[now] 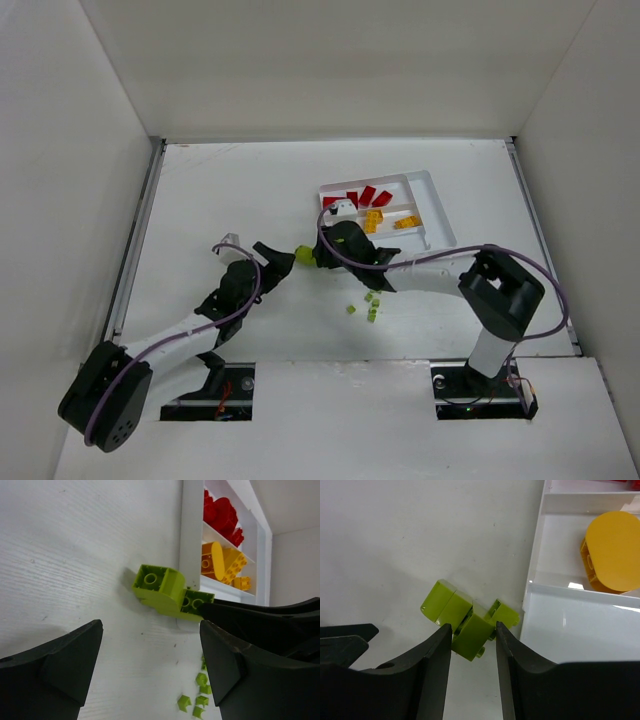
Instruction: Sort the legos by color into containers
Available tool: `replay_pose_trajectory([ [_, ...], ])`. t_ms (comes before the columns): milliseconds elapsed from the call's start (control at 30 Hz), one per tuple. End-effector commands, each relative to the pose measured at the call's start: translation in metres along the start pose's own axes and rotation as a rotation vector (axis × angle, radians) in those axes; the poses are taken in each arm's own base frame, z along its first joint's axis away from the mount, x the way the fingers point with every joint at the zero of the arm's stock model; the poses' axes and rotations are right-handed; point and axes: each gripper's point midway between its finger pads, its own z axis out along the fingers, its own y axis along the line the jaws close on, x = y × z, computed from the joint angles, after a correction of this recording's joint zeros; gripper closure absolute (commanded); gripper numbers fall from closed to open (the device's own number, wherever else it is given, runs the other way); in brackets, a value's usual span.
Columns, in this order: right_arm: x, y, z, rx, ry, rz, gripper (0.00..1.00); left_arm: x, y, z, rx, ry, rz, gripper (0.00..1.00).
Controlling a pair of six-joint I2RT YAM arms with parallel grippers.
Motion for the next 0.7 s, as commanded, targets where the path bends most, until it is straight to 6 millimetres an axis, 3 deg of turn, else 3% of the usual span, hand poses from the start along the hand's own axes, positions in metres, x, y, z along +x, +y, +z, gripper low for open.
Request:
replay_pose_trajectory([
  [0, -0.026, 0.015, -0.011, -0.063, -0.058, 0.044, 0.65, -0.020, -0.032, 0.001, 0.119, -0.068, -0.054, 0.23],
  [100, -0.033, 0.020, -0.020, -0.088, -0.072, 0.054, 0.65, -0.025, -0.039, 0.002, 0.143, -0.081, -0.073, 0.32],
  [233, -0.046, 0.026, -0.034, -0.128, -0.095, 0.075, 0.65, -0.033, -0.057, -0.004, 0.206, -0.113, -0.101, 0.62],
  [333, -0.056, 0.028, -0.042, -0.154, -0.134, 0.081, 0.65, -0.045, -0.070, -0.007, 0.235, -0.132, -0.120, 0.80],
  [400, -0.059, 0.028, -0.045, -0.160, -0.147, 0.083, 0.65, -0.049, -0.073, -0.008, 0.210, -0.127, -0.106, 0.86],
  [567, -0.060, 0.023, -0.047, -0.153, -0.176, 0.066, 0.65, -0.048, -0.067, -0.009, 0.091, -0.058, -0.074, 0.83],
  [633, -0.061, 0.019, -0.046, -0.135, -0.196, 0.054, 0.65, -0.038, -0.063, -0.012, 0.047, 0.011, -0.123, 0.69],
  [667, -0.061, 0.017, -0.046, -0.128, -0.204, 0.047, 0.65, -0.034, -0.060, -0.013, 0.025, 0.051, -0.159, 0.57],
])
